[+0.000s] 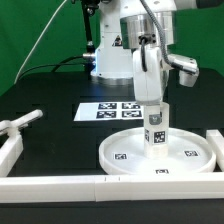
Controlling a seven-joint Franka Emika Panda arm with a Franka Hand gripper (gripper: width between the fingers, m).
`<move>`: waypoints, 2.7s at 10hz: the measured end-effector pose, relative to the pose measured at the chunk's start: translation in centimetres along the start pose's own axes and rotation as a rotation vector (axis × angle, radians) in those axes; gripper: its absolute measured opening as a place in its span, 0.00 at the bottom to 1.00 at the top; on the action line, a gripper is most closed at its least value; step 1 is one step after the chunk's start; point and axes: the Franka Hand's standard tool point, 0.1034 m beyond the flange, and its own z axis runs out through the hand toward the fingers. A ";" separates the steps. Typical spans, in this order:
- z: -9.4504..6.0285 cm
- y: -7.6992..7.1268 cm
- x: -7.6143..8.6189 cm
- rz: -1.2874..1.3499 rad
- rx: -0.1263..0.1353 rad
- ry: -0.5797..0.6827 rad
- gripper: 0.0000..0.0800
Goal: Assemble round table
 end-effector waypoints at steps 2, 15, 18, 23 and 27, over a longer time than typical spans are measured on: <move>-0.1 0.0 0.0 -0.207 -0.003 -0.003 0.77; 0.3 0.6 -0.9 -1.701 -0.057 0.056 0.81; 0.2 0.5 -0.8 -2.080 -0.105 0.055 0.81; 0.1 0.2 0.1 -2.141 -0.106 0.060 0.67; 0.2 -0.1 0.0 -1.871 -0.078 0.089 0.51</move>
Offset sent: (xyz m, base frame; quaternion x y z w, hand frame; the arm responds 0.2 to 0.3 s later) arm -0.0045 0.0118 0.0006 -0.0271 -0.0218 -0.3678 0.9292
